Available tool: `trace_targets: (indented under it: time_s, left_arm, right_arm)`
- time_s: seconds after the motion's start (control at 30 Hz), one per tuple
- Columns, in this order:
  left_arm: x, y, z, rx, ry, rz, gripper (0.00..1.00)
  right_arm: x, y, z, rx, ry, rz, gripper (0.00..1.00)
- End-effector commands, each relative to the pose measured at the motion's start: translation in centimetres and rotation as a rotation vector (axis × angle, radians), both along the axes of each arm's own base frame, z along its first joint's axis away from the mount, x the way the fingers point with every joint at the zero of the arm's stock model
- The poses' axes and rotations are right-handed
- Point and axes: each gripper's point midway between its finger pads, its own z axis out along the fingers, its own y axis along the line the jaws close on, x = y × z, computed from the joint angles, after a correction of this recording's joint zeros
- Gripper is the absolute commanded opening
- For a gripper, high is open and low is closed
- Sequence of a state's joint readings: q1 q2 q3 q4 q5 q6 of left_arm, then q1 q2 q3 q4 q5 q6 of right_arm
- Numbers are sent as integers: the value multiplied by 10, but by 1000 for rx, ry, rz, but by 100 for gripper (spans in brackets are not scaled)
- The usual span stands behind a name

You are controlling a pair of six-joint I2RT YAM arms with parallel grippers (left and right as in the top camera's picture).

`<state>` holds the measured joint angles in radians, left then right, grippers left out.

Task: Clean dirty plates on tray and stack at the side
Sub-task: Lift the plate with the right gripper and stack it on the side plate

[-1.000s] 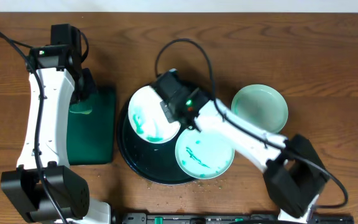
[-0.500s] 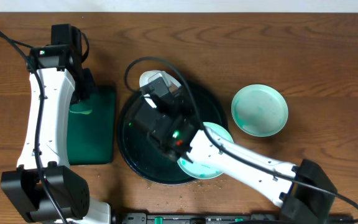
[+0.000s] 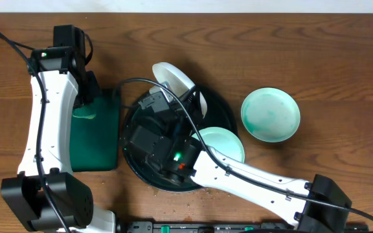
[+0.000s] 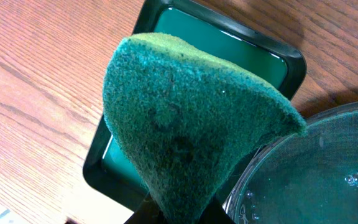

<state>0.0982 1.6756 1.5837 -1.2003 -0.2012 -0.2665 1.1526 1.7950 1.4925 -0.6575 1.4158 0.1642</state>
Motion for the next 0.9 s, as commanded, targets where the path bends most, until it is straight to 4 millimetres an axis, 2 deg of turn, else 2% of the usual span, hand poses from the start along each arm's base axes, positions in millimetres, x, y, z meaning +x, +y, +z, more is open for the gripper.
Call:
trace_targets:
  time_s: [0.0, 0.2, 0.37, 0.67, 0.87]
  left_arm:
    - [1, 4, 6, 14, -19, 28, 8]
    - [2, 5, 6, 14, -25, 34, 7]
    - [2, 5, 6, 14, -26, 34, 7]
    - [1, 4, 6, 13, -21, 34, 7]
    - [1, 4, 6, 13, -21, 34, 7]
  right_arm:
    - [-4, -8, 17, 8, -48, -24, 1]
    - [3, 5, -17, 72, 134, 79, 1]
    - [11, 5, -40, 160, 251, 103, 1]
    - [31, -16, -45, 166, 281, 54, 1]
    - [35, -32, -27, 71, 196, -6, 1]
